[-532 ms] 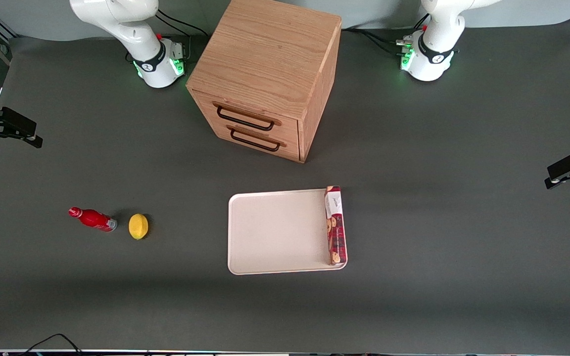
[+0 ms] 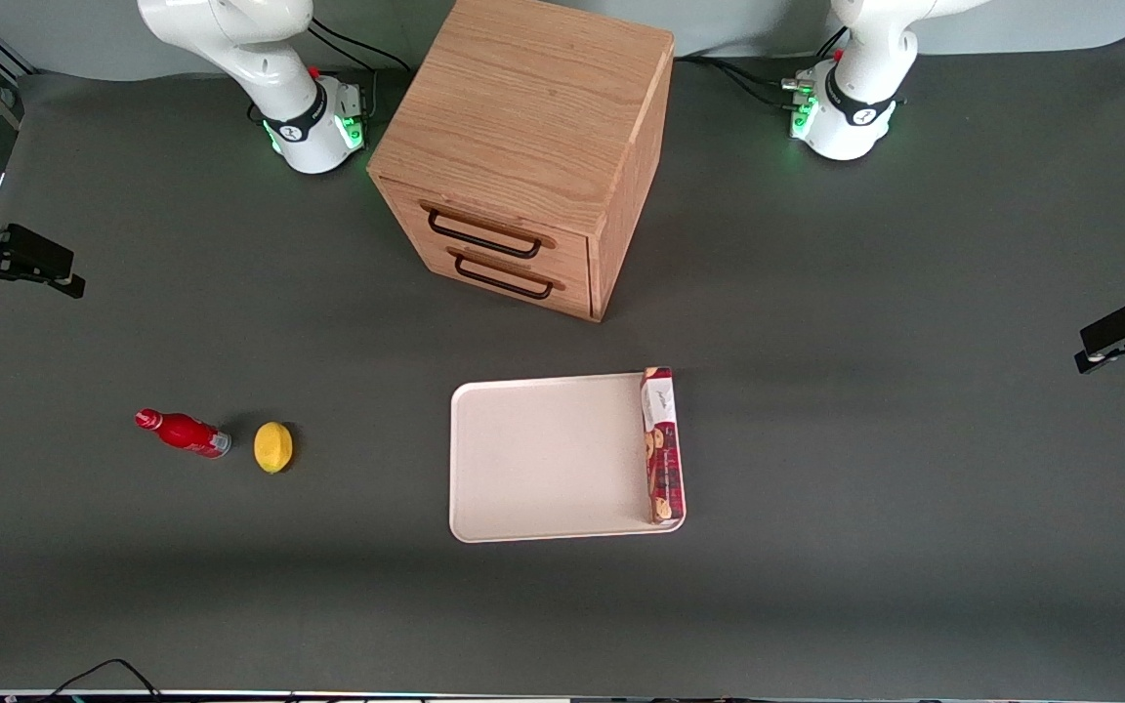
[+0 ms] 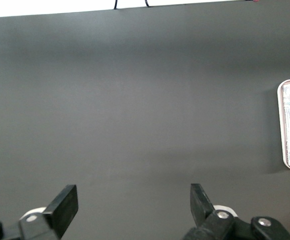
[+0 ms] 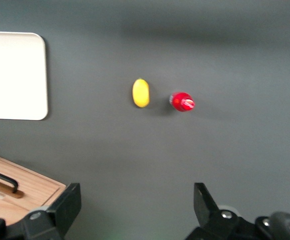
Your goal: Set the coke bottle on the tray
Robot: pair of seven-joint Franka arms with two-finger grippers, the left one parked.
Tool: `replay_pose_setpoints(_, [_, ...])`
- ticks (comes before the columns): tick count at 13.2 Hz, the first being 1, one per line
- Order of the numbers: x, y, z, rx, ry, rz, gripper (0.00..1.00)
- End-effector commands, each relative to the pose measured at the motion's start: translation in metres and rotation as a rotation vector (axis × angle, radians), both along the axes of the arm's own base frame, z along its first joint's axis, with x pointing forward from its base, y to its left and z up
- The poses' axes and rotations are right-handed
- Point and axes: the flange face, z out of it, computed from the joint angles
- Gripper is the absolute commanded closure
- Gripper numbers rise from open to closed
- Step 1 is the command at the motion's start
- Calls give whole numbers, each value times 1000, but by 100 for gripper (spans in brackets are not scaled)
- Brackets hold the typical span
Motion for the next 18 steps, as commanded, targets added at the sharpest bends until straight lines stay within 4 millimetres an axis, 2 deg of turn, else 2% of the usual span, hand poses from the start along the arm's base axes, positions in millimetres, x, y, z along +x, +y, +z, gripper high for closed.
replay_pose_setpoints(1, [35,-37,-62,-43,59,36,0])
replay_pose_setpoints(2, [50,-48,-90,-46,64,34,0])
replay_pose_setpoints(5, [90,-63,-174,-72,66,49,0])
replay_pose_setpoints(7, [109,-64,-223,-84,59,59,0])
replay_pose_setpoints(9, [118,-63,-261,-72,56,56,0])
replay_pose_setpoints(11, [112,-63,-295,-31,69,28,0])
replay_pose_setpoints(12, [107,-63,-304,-27,85,24,0])
replay_pose_setpoints(15, [93,-70,-316,-18,118,9,0])
replay_pose_setpoints(18, [73,-79,-309,-16,135,-9,3])
